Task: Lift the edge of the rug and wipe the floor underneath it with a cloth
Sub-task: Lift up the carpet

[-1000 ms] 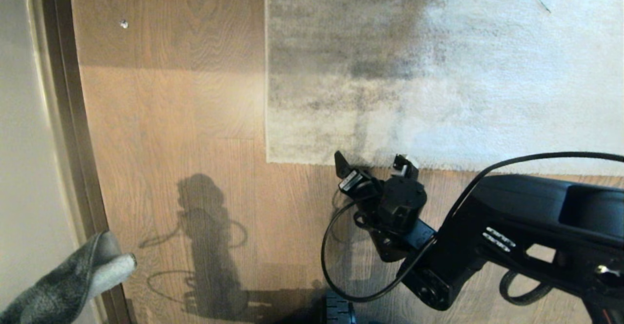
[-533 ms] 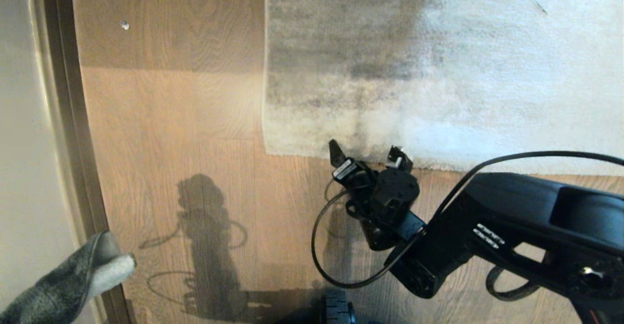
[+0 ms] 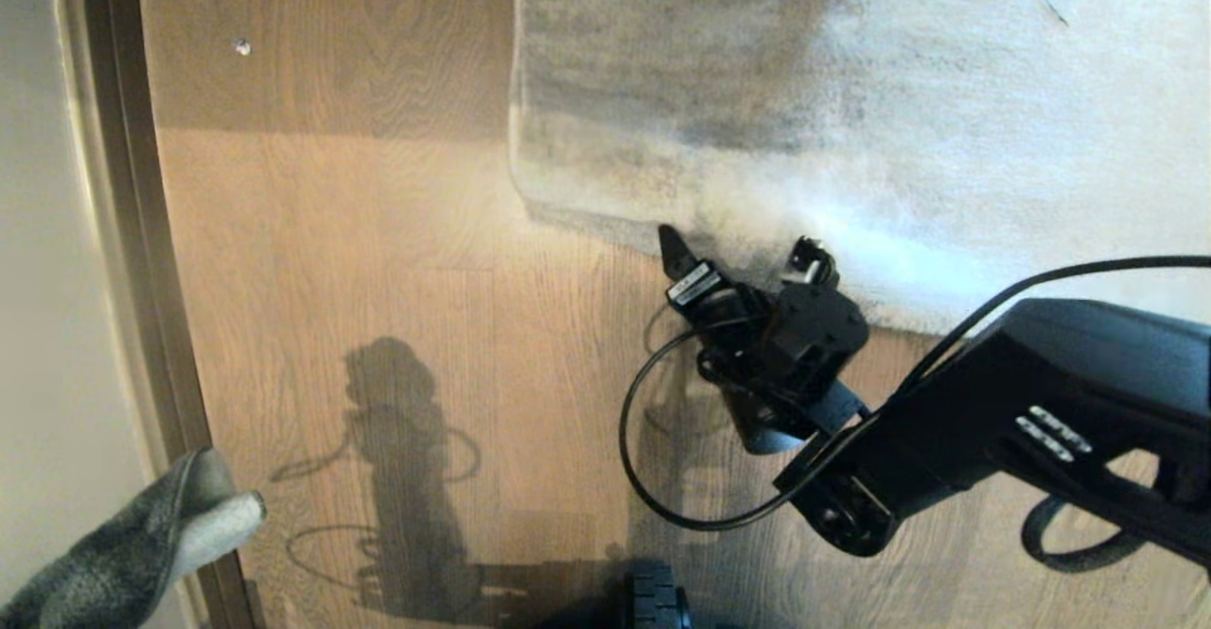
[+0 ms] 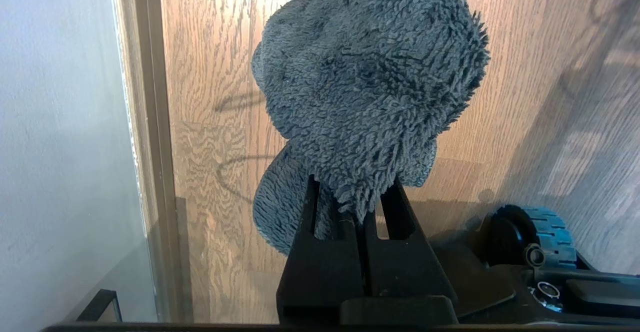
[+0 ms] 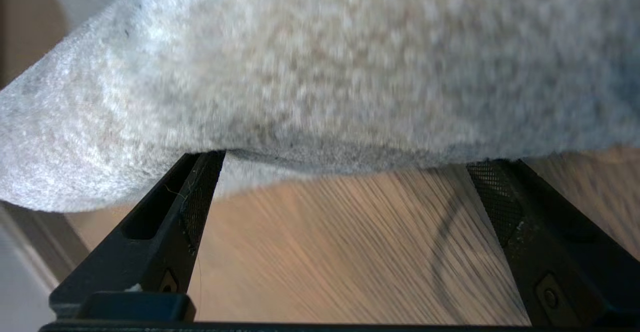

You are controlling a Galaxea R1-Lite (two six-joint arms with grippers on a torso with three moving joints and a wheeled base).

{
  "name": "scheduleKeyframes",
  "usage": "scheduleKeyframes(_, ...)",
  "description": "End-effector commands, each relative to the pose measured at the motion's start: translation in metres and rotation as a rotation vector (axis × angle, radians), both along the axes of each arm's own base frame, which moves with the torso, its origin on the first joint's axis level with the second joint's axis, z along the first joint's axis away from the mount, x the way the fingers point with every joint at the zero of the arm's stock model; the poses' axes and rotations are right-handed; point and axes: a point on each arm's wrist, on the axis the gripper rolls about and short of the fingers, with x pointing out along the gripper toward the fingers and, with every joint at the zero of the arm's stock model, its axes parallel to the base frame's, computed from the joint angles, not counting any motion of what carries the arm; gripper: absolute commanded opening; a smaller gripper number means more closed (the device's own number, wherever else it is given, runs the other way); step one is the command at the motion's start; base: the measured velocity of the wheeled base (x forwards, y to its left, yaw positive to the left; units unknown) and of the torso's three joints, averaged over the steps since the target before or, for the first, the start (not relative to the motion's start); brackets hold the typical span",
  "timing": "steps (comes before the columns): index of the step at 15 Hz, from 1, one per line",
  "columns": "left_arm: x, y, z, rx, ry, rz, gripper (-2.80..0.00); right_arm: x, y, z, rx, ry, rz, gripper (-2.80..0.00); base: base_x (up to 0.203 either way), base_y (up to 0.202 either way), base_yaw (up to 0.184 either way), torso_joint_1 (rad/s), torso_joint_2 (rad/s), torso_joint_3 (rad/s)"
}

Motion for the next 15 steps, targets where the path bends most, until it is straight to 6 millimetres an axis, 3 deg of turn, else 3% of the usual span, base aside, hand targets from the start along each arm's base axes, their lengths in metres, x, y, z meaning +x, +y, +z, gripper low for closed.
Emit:
scheduleKeyframes(1,0.000,0.000,0.000,-0.001,0.001,0.001,-2.80,-0.012,-0.010,0.031,0.055,-0.076,-0.006,0.00,0.000,0.000,0.000,0.000,0.00,0.000)
scheduleKeyframes(10,0.000,0.000,0.000,-0.002,0.001,0.001,-2.80,-0.023,-0.024,0.071,0.073,-0.143,-0.014,0.00,0.000,0.000,0.000,0.000,0.00,0.000)
scheduleKeyframes(15,0.000,0.000,0.000,-0.001,0.001,0.001,-2.80,-0.019,-0.045,0.088,0.071,-0.177,-0.031,0.00,0.000,0.000,0.000,0.000,0.00,0.000)
